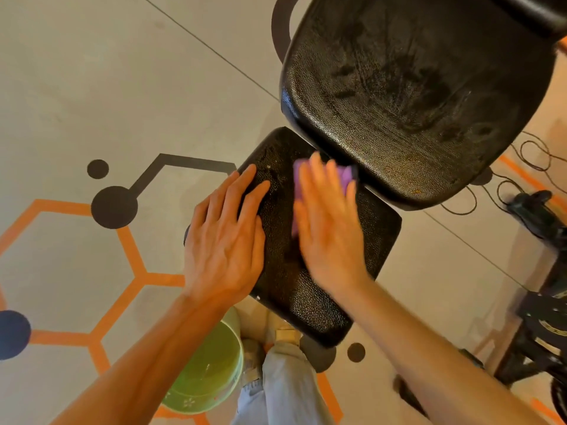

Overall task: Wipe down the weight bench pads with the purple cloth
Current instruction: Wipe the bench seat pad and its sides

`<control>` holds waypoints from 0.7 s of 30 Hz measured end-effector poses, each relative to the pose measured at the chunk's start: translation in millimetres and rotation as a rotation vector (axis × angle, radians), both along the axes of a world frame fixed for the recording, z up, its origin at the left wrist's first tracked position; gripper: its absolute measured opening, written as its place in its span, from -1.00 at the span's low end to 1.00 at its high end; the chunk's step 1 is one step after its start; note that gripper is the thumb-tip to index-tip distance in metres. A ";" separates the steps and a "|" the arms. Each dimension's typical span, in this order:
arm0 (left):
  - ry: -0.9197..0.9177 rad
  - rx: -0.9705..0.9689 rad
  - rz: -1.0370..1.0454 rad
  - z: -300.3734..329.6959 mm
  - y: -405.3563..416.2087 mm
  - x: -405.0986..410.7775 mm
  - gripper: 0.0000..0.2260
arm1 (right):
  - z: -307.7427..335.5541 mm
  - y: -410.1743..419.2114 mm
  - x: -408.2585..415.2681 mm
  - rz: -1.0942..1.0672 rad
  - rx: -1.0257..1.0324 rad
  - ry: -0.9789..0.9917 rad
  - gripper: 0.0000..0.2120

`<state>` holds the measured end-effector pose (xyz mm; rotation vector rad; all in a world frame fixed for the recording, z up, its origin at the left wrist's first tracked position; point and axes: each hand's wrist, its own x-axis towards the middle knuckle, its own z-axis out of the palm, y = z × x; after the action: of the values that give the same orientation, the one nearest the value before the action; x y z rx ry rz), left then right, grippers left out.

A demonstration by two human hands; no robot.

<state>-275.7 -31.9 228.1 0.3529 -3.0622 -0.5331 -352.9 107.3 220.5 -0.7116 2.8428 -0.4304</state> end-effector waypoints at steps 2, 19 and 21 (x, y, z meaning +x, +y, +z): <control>-0.010 -0.001 0.002 0.5 0.4 -0.1 -0.58 | -3.4 -15.7 -27.6 -0.160 0.011 0.008 -0.51; -0.030 0.196 0.273 -0.9 -1.1 24.3 -0.55 | 16.4 -10.0 39.6 0.364 0.021 -0.068 -0.50; -0.013 0.220 0.273 -1.9 -2.0 24.1 -0.56 | 7.7 -4.2 6.5 0.471 0.039 -0.021 -0.50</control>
<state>-251.6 -33.9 226.3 0.7674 -2.9009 -0.8524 -346.4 103.2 228.2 -1.3100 2.5354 -0.3012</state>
